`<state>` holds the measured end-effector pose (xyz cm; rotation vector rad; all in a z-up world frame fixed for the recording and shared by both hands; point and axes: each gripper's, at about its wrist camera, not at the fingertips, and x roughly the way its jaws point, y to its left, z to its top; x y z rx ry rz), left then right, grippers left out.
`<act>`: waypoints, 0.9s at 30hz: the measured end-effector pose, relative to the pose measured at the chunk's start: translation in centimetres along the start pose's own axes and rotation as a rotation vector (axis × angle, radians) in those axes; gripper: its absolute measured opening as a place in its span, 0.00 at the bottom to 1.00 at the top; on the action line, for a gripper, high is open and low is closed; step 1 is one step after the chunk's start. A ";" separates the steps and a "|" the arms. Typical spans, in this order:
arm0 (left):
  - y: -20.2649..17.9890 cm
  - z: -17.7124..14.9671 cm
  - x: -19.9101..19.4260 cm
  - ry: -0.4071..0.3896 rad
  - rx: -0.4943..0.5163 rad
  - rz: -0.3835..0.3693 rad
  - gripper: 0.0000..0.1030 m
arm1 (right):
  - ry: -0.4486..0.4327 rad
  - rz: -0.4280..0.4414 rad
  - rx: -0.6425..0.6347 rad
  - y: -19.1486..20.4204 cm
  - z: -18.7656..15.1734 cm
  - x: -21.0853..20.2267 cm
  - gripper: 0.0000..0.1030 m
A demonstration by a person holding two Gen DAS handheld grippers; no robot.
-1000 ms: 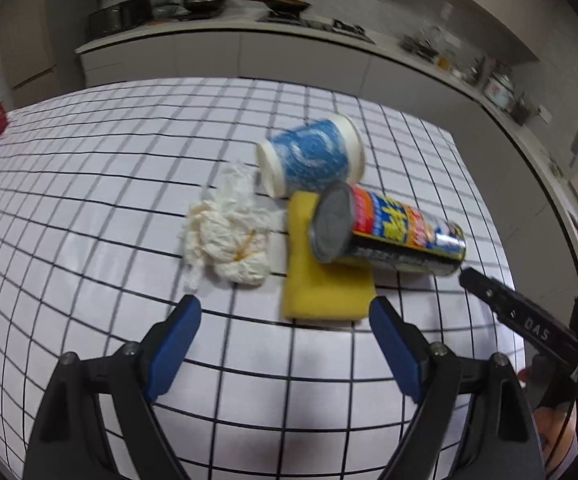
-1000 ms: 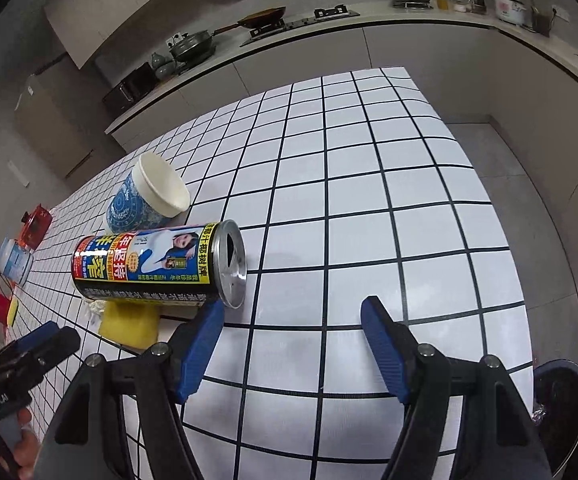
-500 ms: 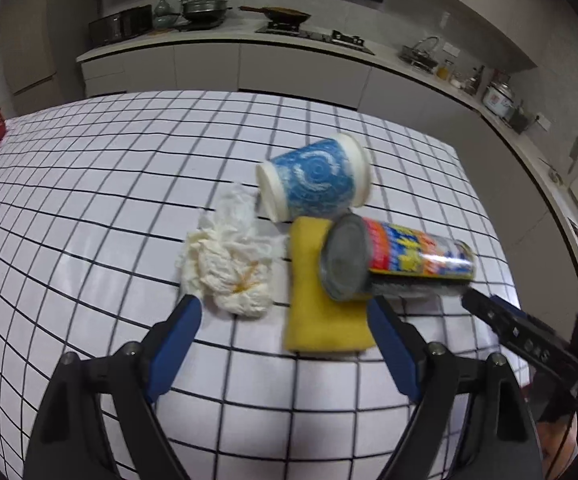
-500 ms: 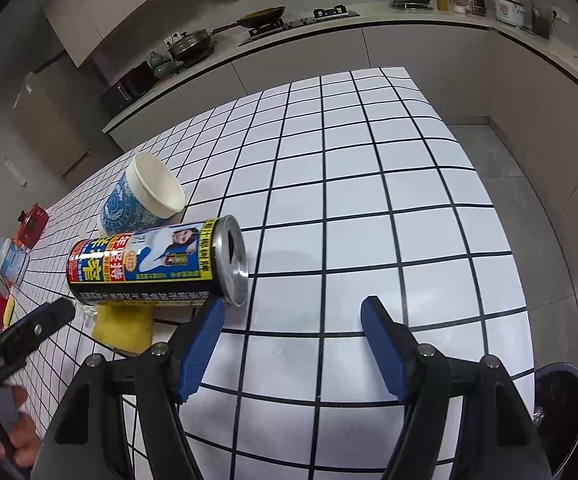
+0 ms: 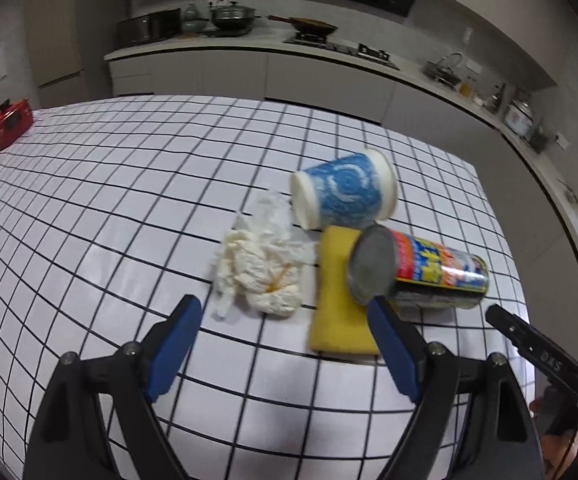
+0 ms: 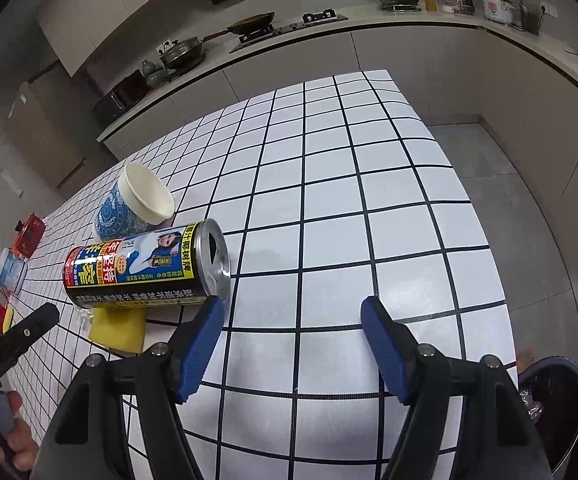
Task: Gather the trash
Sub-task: 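Move both tools back over the spray can, sponge and tissue, then grasp the tall printed can with the right tool while the left tool grasps the yellow sponge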
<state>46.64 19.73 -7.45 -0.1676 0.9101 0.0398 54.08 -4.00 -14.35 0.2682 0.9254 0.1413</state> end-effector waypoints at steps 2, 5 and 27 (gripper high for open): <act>0.6 0.3 0.3 -0.005 -0.027 0.018 0.83 | 0.001 0.006 -0.001 0.2 0.1 0.1 0.71; 1.1 0.6 1.0 -0.006 -0.046 0.038 0.83 | 0.003 0.008 -0.020 0.7 0.3 0.4 0.71; -7.7 -3.9 1.2 0.108 0.225 -0.185 0.83 | 0.005 -0.022 -0.025 -0.9 2.8 2.3 0.71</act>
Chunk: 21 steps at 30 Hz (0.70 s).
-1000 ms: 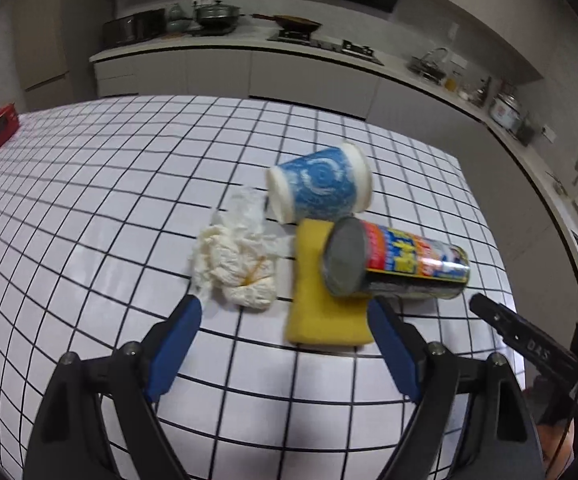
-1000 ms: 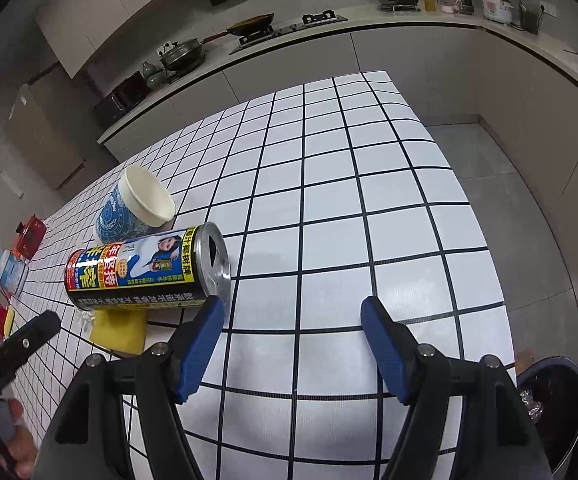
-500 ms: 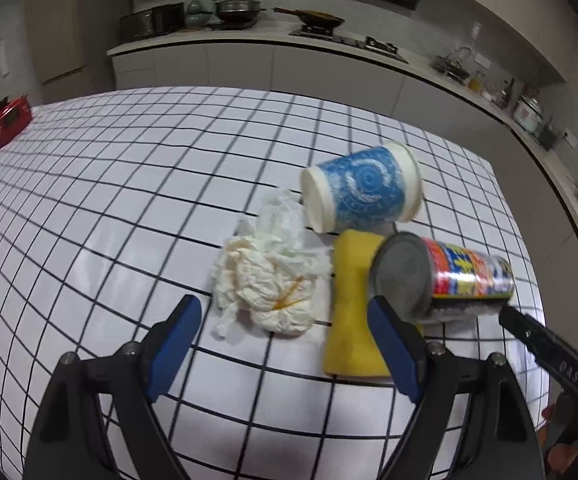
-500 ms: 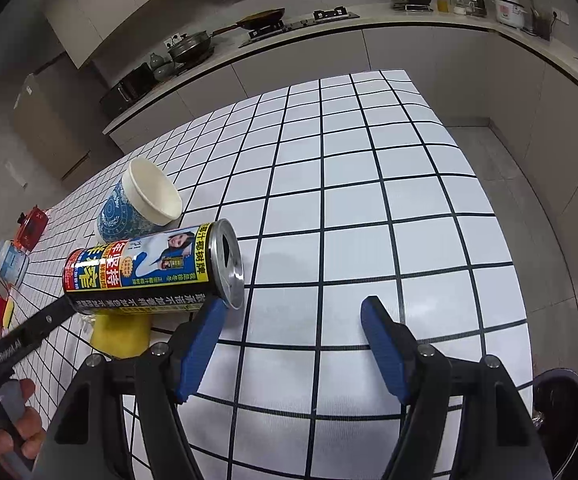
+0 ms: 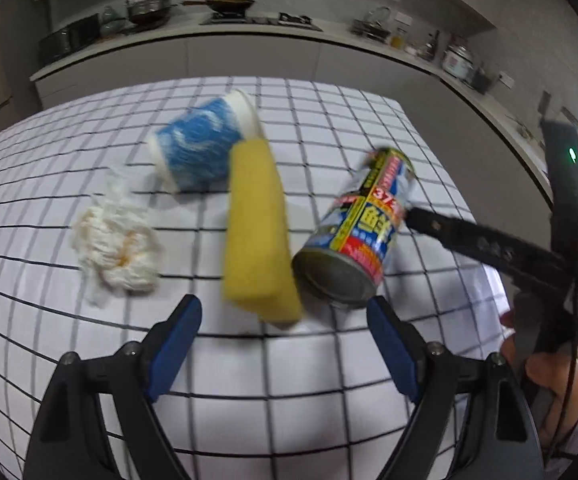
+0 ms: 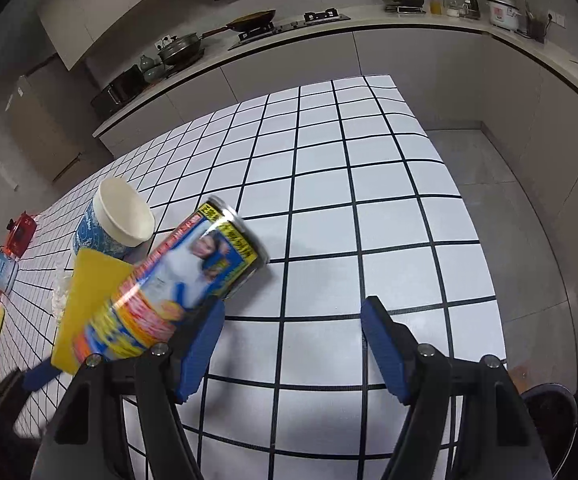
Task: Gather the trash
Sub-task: 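Grasp the tall printed can with the right tool while the left tool grasps the yellow sponge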
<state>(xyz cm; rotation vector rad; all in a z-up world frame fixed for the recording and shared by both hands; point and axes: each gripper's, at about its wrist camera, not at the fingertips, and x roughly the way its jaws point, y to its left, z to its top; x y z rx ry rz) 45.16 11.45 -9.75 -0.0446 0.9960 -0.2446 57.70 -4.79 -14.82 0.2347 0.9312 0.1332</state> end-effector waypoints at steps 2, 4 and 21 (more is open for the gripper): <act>-0.3 -0.4 -0.3 0.009 0.005 -0.007 0.83 | -0.003 0.003 0.011 -0.3 0.0 -0.1 0.71; 0.4 -0.7 -1.0 0.003 -0.011 0.003 0.83 | -0.005 0.001 0.017 -0.6 -0.2 -0.3 0.71; 5.8 1.4 0.4 -0.021 -0.159 0.058 0.83 | -0.036 0.057 0.081 1.5 -0.8 -2.2 0.71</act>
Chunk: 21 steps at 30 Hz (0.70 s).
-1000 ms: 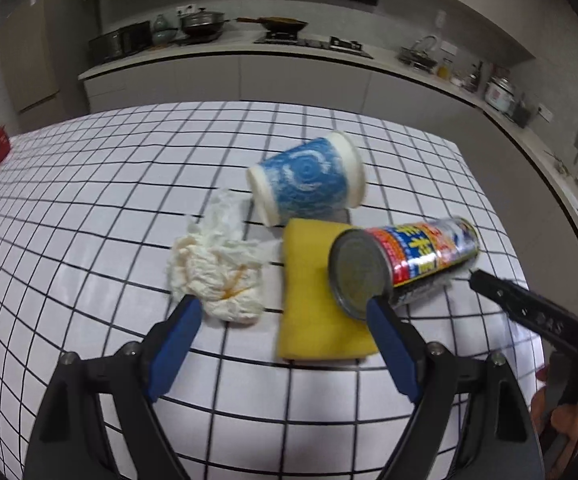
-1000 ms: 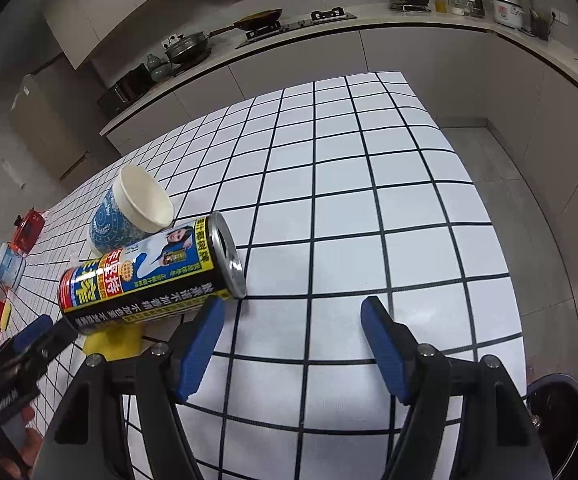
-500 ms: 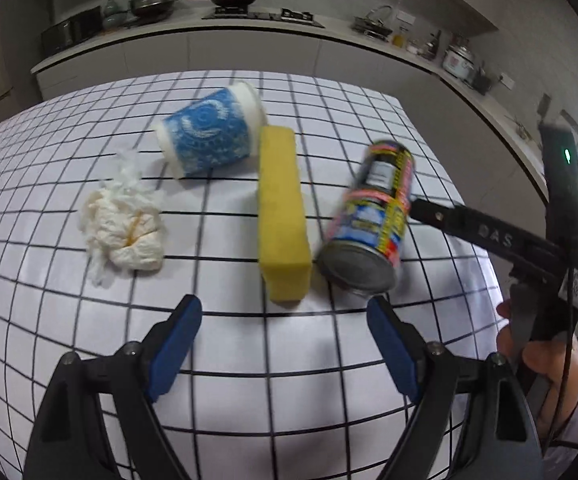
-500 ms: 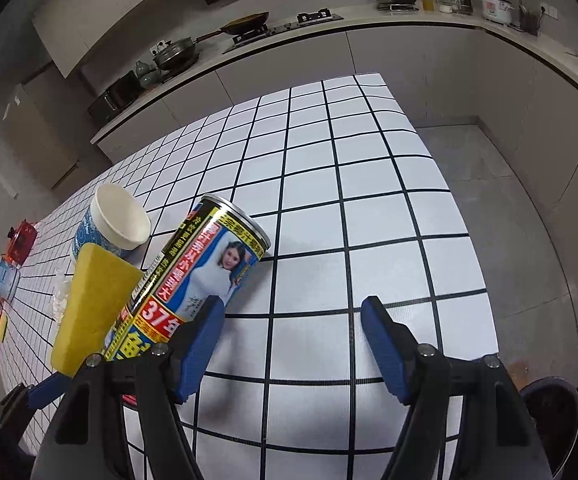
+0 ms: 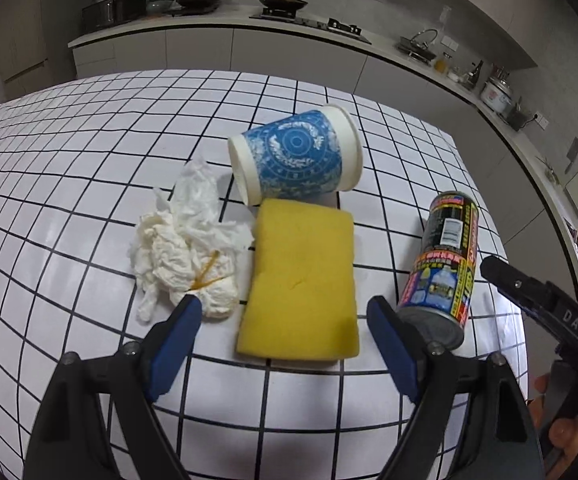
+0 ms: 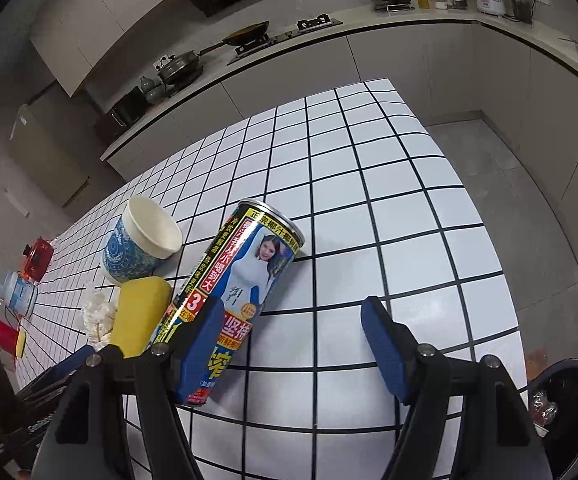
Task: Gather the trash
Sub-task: 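Grasp the tall printed can with the right tool while the left tool grasps the yellow sponge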
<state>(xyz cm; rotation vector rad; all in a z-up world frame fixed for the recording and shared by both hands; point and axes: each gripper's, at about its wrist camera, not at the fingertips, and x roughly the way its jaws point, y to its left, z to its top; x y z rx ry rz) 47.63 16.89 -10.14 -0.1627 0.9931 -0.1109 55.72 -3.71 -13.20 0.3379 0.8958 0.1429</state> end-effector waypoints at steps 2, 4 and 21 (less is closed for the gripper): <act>-0.3 0.0 0.2 0.000 0.012 0.004 0.83 | -0.002 0.007 0.004 0.4 0.1 -0.1 0.71; -0.4 0.1 0.4 0.002 0.025 0.001 0.83 | -0.008 0.005 0.008 0.8 0.3 0.0 0.71; 0.4 0.7 1.1 0.028 0.080 -0.023 0.77 | 0.096 0.022 -0.016 5.5 0.1 4.3 0.64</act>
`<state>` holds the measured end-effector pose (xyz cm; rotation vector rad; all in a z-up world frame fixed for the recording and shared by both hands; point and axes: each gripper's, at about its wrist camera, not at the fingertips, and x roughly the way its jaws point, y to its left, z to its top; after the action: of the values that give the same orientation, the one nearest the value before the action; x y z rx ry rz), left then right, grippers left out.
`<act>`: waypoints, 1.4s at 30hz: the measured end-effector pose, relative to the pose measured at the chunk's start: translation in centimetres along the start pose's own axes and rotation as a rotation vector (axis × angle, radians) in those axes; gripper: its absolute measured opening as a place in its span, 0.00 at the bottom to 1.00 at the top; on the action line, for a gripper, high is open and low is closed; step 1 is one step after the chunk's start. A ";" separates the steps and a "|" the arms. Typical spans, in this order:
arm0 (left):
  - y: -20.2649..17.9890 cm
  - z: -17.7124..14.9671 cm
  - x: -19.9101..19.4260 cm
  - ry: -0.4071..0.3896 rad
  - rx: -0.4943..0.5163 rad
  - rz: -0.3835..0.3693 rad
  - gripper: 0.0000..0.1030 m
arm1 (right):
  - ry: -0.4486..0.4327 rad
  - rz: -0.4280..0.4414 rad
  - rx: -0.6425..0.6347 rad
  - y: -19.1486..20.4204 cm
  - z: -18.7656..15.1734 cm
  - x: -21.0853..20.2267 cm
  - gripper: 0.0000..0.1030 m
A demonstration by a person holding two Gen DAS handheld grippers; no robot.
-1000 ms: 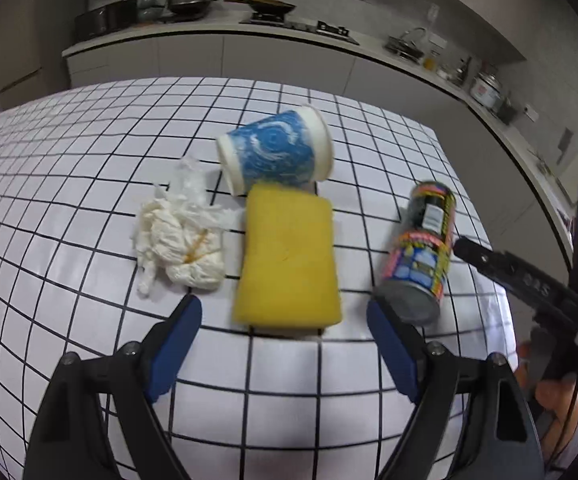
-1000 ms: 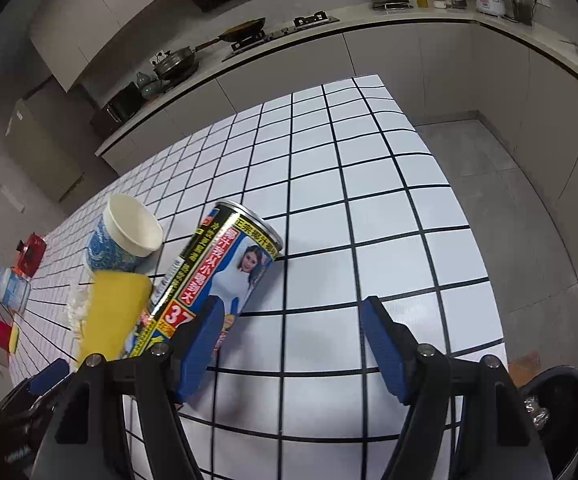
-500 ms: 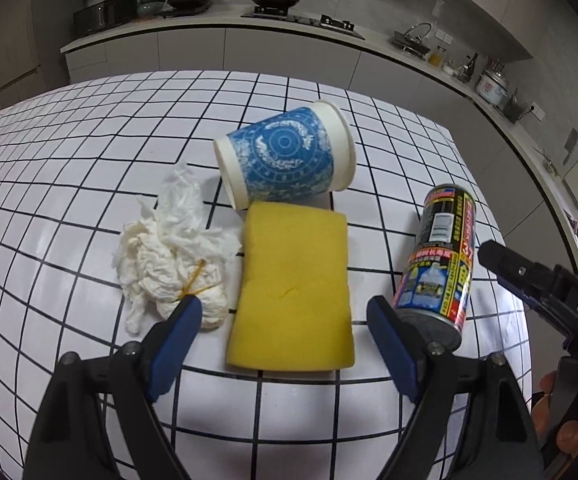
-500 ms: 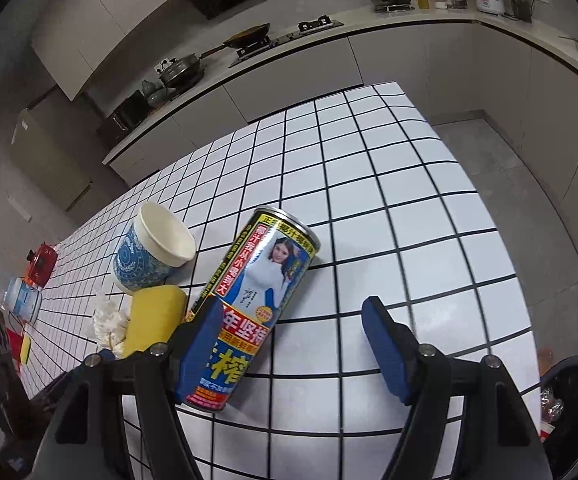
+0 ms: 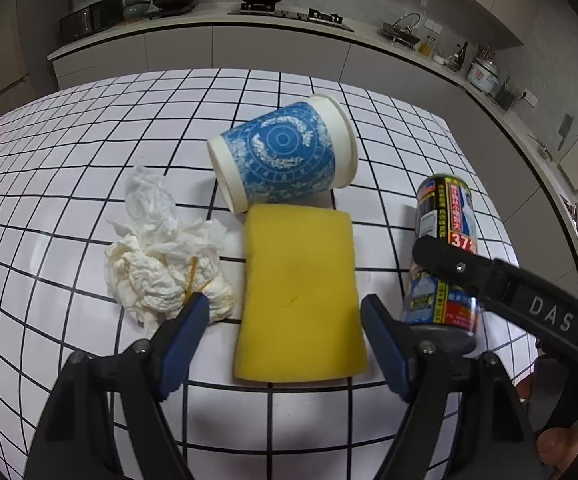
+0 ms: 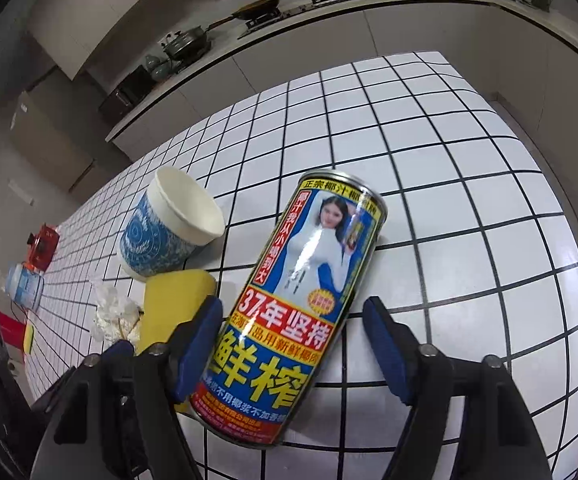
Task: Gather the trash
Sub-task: 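Grasp the tall printed can with the right tool while the left tool grasps the yellow sponge, then carry the can and sponge over the black bucket and open both tools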
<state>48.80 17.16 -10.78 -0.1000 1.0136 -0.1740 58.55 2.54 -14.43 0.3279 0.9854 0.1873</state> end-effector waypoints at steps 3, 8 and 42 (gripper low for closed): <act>0.3 0.0 -0.1 0.003 0.005 -0.024 0.77 | -0.006 -0.072 -0.067 0.5 -0.5 -0.6 0.60; 0.0 0.1 0.0 0.014 0.010 -0.052 0.77 | 0.026 -0.111 -0.083 -0.6 -1.4 -1.0 0.59; 1.2 -1.7 -2.4 -0.057 0.023 -0.084 0.28 | -0.063 -0.065 -0.086 -0.2 -3.8 -2.8 0.53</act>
<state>46.20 18.80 -9.85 -0.1262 0.9507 -0.2574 53.83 2.20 -14.20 0.2217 0.9222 0.1583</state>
